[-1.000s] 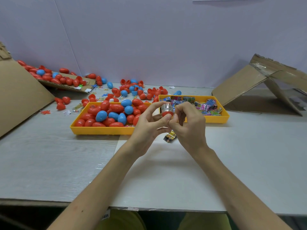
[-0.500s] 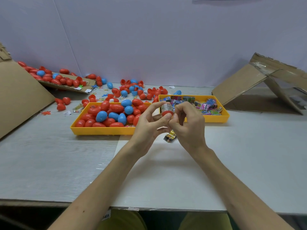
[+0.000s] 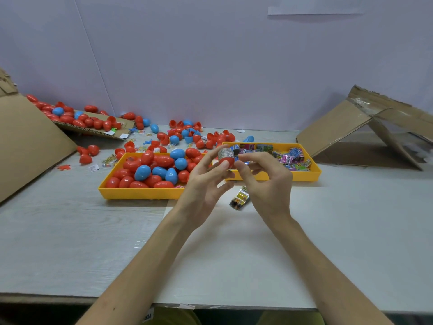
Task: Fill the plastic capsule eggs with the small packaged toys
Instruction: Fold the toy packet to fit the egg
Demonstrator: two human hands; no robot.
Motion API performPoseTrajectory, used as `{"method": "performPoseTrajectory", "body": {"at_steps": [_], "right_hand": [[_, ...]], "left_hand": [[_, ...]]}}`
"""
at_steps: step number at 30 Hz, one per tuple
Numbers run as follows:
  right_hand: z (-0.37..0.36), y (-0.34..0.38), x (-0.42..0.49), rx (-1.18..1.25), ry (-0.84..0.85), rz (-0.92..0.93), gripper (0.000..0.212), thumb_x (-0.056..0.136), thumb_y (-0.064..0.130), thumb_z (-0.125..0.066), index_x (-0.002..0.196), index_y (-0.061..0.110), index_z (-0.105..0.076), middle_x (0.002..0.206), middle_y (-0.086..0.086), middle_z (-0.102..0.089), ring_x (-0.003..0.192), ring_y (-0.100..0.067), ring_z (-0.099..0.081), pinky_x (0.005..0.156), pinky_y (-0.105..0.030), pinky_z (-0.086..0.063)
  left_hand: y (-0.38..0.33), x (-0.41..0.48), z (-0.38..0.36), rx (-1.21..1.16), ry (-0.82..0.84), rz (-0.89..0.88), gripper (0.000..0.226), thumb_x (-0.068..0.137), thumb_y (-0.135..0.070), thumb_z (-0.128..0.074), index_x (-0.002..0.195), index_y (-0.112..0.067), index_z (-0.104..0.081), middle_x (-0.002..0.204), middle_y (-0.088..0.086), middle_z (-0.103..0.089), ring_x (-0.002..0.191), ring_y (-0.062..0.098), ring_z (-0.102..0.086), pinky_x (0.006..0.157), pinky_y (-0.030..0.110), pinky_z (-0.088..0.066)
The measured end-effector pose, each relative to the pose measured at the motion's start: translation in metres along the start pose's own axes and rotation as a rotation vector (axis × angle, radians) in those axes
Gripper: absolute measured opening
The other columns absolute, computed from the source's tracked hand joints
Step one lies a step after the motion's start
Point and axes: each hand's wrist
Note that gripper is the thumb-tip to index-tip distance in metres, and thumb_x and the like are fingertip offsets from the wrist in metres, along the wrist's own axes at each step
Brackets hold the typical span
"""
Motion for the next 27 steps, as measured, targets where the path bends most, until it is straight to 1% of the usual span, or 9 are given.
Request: {"method": "performPoseTrajectory", "body": {"at_steps": [2,5,11,15,18,20,22,24,27], "right_hand": [[0.001,0.001,0.000,0.014,0.009,-0.010,0.013,0.088,0.015,-0.076,0.097,0.006,-0.076,0.093,-0.001,-0.073,0.072,-0.010,-0.068,0.065,-0.032,-0.056],[0.000,0.001,-0.001,0.008,0.013,0.012,0.010,0.089,0.015,-0.076,0.097,0.008,-0.076,0.091,0.001,-0.073,0.068,-0.010,-0.068,0.063,-0.028,-0.057],[0.000,-0.005,-0.001,-0.066,0.018,0.117,0.008,0.089,0.007,-0.075,0.097,0.006,-0.075,0.090,-0.003,-0.073,0.069,-0.006,-0.065,0.067,-0.010,-0.050],[0.000,-0.009,-0.003,-0.117,0.010,0.161,0.004,0.088,0.003,-0.074,0.092,0.005,-0.073,0.086,-0.003,-0.070,0.064,-0.008,-0.062,0.067,-0.010,-0.048],[0.001,-0.010,-0.003,-0.158,0.004,0.181,0.007,0.087,0.001,-0.072,0.085,0.007,-0.068,0.080,-0.001,-0.065,0.062,-0.006,-0.056,0.067,-0.005,-0.041],[0.001,-0.010,-0.003,-0.157,0.023,0.191,0.007,0.088,0.004,-0.069,0.084,0.007,-0.065,0.079,-0.001,-0.063,0.063,-0.008,-0.054,0.064,-0.008,-0.042],[0.001,-0.010,-0.003,-0.158,0.031,0.202,0.007,0.090,0.008,-0.064,0.083,0.005,-0.063,0.078,-0.002,-0.060,0.065,-0.009,-0.052,0.062,-0.014,-0.044],[0.001,-0.009,-0.003,-0.168,0.031,0.220,0.007,0.090,0.008,-0.061,0.083,0.005,-0.062,0.076,-0.004,-0.058,0.066,-0.011,-0.050,0.062,-0.015,-0.042],[0.001,-0.009,-0.003,-0.190,0.039,0.239,0.005,0.088,0.004,-0.061,0.084,0.003,-0.061,0.077,-0.005,-0.057,0.068,-0.012,-0.048,0.064,-0.013,-0.040]], "left_hand": [[0.000,0.001,0.001,-0.025,-0.008,-0.007,0.037,0.087,-0.020,-0.070,0.123,-0.028,-0.069,0.109,0.002,-0.071,0.090,0.012,-0.069,0.077,0.025,-0.056],[0.001,0.002,0.002,-0.033,-0.003,-0.010,0.038,0.087,-0.017,-0.070,0.123,-0.027,-0.069,0.107,0.002,-0.072,0.092,0.013,-0.070,0.078,0.026,-0.056],[-0.001,0.000,0.001,0.011,0.025,-0.017,0.040,0.090,-0.016,-0.069,0.127,-0.029,-0.068,0.105,-0.001,-0.073,0.092,0.010,-0.071,0.079,0.024,-0.056],[0.000,0.000,-0.001,0.041,0.016,-0.030,0.041,0.087,-0.015,-0.071,0.125,-0.030,-0.069,0.108,0.002,-0.073,0.095,0.012,-0.071,0.080,0.026,-0.057],[0.001,0.000,0.000,0.072,0.009,-0.039,0.043,0.085,-0.014,-0.072,0.126,-0.029,-0.069,0.116,0.010,-0.070,0.103,0.020,-0.067,0.090,0.033,-0.057],[0.000,-0.001,0.000,0.100,0.009,-0.037,0.044,0.085,-0.014,-0.073,0.126,-0.029,-0.069,0.121,0.013,-0.069,0.108,0.023,-0.067,0.094,0.035,-0.056],[0.000,-0.001,0.000,0.121,0.016,-0.035,0.045,0.083,-0.017,-0.076,0.126,-0.028,-0.068,0.124,0.014,-0.068,0.113,0.025,-0.066,0.098,0.041,-0.052],[0.001,-0.001,0.000,0.136,0.020,-0.038,0.047,0.081,-0.019,-0.076,0.126,-0.026,-0.068,0.126,0.015,-0.068,0.118,0.031,-0.064,0.103,0.046,-0.050],[0.002,0.000,0.000,0.140,0.007,-0.050,0.044,0.082,-0.015,-0.077,0.124,-0.024,-0.068,0.122,0.015,-0.070,0.119,0.034,-0.064,0.100,0.044,-0.053]]}}
Point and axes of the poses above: each hand's wrist, its own x-axis towards the middle knuckle, its own z-axis out of the back of the hand, y = z × x
